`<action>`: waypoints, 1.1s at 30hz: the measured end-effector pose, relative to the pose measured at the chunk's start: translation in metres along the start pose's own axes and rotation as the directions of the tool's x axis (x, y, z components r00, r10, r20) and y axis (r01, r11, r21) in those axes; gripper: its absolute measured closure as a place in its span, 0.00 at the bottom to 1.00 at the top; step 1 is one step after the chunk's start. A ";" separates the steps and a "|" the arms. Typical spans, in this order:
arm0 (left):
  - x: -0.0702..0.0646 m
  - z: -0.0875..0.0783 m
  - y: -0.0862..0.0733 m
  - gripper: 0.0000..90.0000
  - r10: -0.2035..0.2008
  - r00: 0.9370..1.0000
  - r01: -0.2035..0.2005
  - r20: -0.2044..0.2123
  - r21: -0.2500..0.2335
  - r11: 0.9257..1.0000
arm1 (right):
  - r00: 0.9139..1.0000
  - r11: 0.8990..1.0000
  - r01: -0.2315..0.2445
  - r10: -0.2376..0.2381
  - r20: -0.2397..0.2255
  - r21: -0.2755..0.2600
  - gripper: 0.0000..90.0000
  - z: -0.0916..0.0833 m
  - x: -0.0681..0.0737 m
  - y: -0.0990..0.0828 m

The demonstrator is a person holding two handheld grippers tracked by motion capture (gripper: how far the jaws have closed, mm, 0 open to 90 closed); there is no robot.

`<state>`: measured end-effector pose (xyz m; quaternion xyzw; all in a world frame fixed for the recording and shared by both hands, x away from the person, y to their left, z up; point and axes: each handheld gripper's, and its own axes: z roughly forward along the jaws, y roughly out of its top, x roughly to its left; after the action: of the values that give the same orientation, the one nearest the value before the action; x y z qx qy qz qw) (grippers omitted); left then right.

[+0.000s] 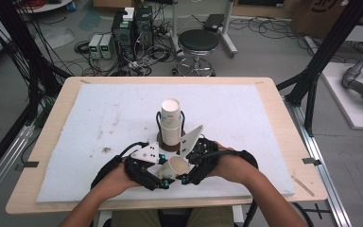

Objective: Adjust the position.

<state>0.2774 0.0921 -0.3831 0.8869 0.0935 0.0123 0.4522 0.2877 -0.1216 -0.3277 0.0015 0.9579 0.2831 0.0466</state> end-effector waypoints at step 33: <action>0.019 -0.050 -0.073 0.37 -0.216 0.946 0.120 -0.243 -0.357 0.927 | 0.855 0.805 -0.330 0.476 0.205 -0.494 0.26 -0.016 0.002 -0.132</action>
<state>0.2795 0.1772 -0.4136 0.7744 0.2290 0.1133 0.5788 0.2869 -0.2408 -0.3859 0.2427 0.8247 0.4920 0.1377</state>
